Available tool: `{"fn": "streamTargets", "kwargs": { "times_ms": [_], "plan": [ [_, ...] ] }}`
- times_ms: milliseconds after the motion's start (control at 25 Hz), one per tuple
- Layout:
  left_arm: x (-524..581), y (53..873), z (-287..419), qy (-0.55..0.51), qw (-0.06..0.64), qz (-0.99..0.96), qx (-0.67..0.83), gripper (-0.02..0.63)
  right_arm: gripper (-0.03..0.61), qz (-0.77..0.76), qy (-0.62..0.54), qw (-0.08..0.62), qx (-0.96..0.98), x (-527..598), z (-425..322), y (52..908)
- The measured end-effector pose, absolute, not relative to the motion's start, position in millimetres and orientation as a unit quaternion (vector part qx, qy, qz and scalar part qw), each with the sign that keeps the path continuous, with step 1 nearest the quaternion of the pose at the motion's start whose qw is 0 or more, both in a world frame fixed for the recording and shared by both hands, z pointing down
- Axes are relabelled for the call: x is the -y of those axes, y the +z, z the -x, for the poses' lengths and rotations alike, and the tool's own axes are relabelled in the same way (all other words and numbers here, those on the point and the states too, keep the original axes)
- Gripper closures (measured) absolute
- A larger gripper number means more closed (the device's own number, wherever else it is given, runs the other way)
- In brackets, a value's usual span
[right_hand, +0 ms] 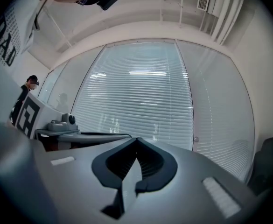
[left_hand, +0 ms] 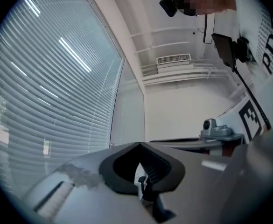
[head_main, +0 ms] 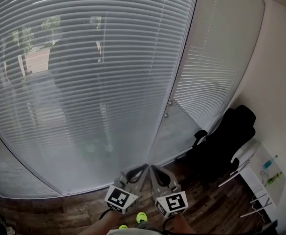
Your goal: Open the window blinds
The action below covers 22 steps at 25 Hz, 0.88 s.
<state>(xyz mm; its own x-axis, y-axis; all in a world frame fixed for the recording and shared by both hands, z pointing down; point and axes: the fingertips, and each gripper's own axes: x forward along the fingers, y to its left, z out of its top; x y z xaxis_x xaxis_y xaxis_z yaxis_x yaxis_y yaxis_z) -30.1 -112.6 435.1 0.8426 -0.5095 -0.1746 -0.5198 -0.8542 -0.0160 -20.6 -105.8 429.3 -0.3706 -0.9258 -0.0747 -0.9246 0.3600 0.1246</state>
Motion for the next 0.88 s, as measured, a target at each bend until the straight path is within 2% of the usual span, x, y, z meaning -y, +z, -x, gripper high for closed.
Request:
{"fn": "streamTargets", "kwargs": {
  "times_ms": [360,880],
  "plan": [
    [171.3,448.2,-24.1,0.077,0.036,0.954,-0.288,0.623,0.571,-0.547,-0.076,0.01,0.834,164.1,-34.8,446.3],
    [261.8,429.7,-107.9,0.07,0.044,0.942,-0.326,0.621,0.571,-0.51,-0.067,-0.001,0.857,254.7,-117.8,428.6]
  ]
}}
